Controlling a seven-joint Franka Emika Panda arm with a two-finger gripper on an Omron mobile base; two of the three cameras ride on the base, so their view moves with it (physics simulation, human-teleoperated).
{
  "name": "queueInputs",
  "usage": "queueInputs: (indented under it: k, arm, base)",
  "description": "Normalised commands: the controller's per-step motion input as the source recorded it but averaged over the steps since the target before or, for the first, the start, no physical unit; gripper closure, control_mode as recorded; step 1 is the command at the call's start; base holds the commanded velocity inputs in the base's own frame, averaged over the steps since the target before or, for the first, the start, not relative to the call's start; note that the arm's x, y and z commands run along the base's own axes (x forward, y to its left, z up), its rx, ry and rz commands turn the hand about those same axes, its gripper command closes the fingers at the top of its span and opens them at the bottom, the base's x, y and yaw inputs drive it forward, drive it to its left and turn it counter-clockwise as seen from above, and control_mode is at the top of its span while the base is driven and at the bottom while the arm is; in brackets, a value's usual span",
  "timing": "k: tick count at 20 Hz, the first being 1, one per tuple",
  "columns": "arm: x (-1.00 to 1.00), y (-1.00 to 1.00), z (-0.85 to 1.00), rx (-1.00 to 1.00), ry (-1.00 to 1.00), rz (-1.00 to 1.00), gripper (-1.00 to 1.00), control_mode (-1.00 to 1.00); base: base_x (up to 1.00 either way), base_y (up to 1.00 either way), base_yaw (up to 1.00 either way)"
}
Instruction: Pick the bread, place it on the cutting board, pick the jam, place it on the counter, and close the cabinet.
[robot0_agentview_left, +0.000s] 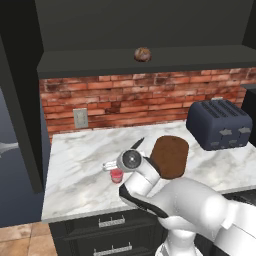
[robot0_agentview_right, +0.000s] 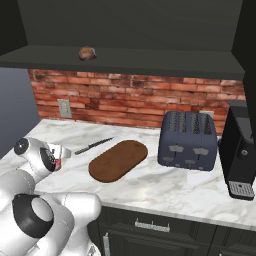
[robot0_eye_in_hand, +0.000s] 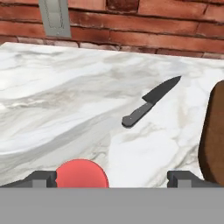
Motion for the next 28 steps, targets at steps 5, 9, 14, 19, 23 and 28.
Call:
queueInputs:
  k: [5,9,14,19,23,28]
  arm:
    - [-0.13,-0.14,0.32,0.0,-0.02,0.0,-1.0,-1.0]
    - [-0.19,-0.15,0.24,0.0,-0.03,0.0,-1.0,-1.0]
    - [-0.21,-0.14,0.24,0.0,-0.01,0.0,-1.0,-1.0]
    - [-0.21,-0.11,0.24,0.0,0.0,0.0,-1.0,-1.0]
    - [-0.19,-0.09,0.26,0.0,0.0,0.0,-1.0,-1.0]
    - [-0.22,-0.04,0.24,0.0,0.0,0.0,-1.0,-1.0]
  base:
    - [0.0,0.0,0.0]
    - [0.0,0.0,0.0]
    - [0.0,0.0,0.0]
    - [0.0,0.0,0.0]
    - [0.0,0.0,0.0]
    - [0.0,0.0,0.0]
